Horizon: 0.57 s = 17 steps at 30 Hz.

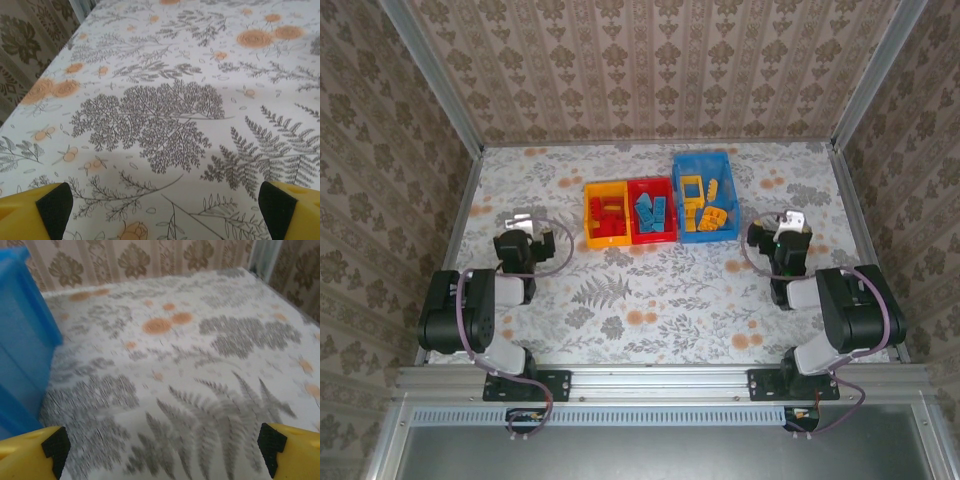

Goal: Sort the legos into containers by color

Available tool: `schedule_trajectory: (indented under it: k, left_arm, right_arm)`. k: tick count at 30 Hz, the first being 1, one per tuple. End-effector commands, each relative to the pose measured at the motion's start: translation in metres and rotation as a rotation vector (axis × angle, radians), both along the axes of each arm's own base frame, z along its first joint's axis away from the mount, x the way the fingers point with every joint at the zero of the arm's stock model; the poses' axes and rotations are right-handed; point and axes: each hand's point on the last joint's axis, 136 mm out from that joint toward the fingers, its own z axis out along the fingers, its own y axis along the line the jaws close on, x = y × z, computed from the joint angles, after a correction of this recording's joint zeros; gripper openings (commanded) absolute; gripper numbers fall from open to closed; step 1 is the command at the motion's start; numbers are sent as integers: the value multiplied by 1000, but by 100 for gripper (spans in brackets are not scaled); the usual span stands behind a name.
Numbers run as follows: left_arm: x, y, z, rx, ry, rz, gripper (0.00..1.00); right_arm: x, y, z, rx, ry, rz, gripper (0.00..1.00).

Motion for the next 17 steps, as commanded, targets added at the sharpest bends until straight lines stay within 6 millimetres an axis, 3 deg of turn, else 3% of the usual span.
schedule_trajectory:
  k: [1,17]
  left_arm:
    - [11,0,22,8,-83,3,100]
    - [11,-1,21,9,-82,-1,100]
  right_arm:
    - [4,1,0,-43,33,-7,100]
    - [3,4,1,-48,28,8,100]
